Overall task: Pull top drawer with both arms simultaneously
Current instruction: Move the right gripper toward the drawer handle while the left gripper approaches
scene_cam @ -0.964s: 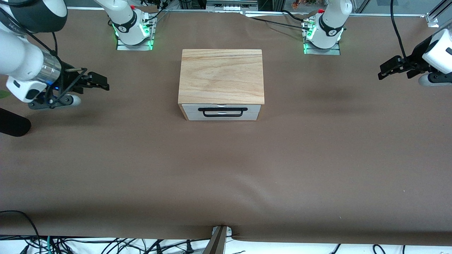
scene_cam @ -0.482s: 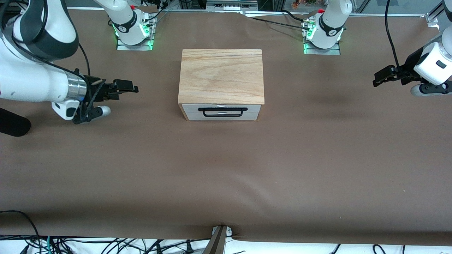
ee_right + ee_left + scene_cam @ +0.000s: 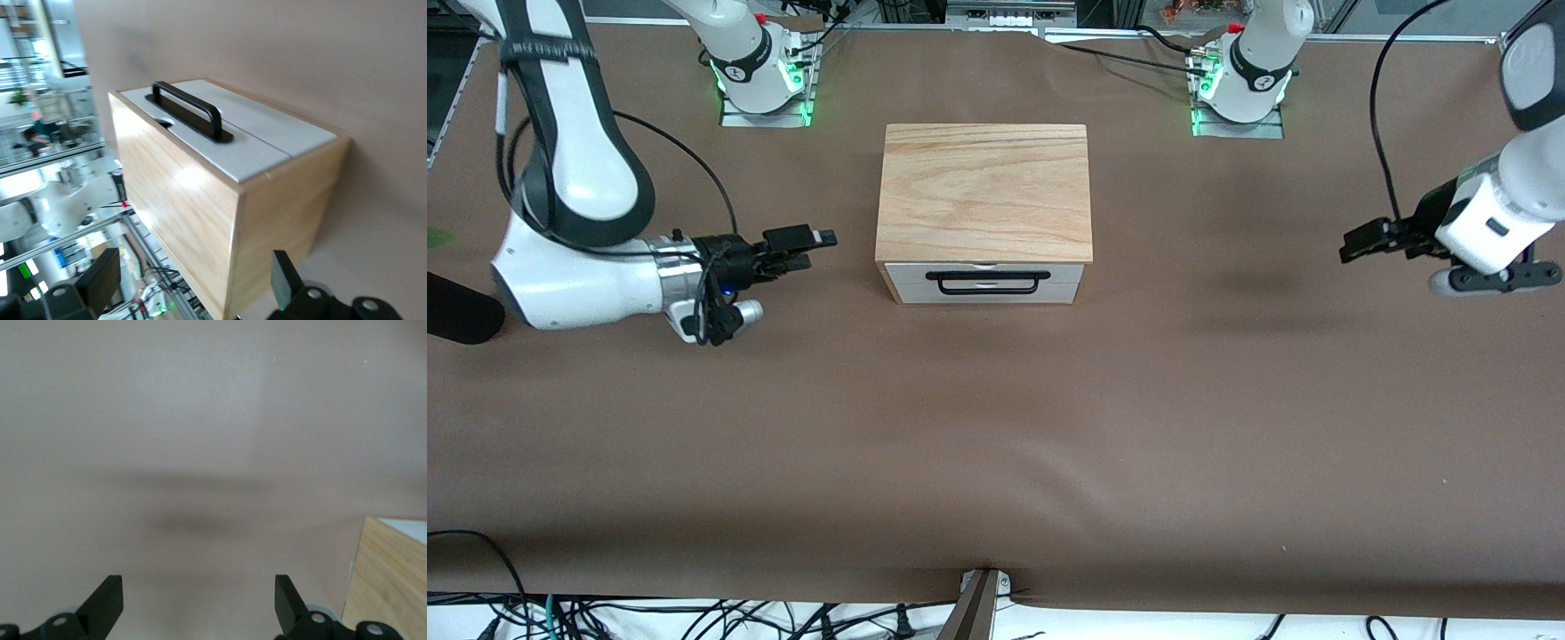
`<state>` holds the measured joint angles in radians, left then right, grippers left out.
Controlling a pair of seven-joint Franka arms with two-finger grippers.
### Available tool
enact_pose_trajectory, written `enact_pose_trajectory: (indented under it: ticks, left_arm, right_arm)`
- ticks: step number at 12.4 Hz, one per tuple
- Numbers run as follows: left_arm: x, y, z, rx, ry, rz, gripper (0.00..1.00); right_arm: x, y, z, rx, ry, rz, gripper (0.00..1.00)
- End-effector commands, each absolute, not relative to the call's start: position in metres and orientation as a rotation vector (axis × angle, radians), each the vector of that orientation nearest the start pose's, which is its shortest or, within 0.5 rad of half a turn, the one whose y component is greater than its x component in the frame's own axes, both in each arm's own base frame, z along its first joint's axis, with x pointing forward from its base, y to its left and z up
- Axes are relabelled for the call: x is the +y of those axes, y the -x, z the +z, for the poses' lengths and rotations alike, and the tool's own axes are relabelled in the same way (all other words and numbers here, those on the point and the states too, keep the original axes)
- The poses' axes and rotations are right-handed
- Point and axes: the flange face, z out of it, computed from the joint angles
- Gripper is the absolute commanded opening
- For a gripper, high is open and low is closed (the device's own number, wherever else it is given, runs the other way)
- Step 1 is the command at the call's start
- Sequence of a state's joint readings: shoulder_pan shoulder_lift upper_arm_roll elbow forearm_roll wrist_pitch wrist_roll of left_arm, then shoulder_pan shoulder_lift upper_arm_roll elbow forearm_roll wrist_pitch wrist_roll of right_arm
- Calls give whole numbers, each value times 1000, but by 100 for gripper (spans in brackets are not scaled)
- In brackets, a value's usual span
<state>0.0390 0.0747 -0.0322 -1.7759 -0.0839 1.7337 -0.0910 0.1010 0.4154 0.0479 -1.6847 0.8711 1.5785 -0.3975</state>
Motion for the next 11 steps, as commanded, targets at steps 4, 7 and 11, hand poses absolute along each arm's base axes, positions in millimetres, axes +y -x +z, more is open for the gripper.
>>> enact_pose_trajectory:
  ticks: [4, 7, 11]
  left_arm:
    - [-23, -608, 435, -172, 3230, 207, 100]
    - [-47, -617, 413, -285, 3451, 197, 100]
    - [-66, -621, 377, -147, 3699, 224, 100]
  right_arm:
    - [204, -578, 255, -260, 1807, 261, 100]
    - [242, -557, 218, -171, 1717, 144, 100]
    - [266, -548, 184, -125, 1653, 68, 92]
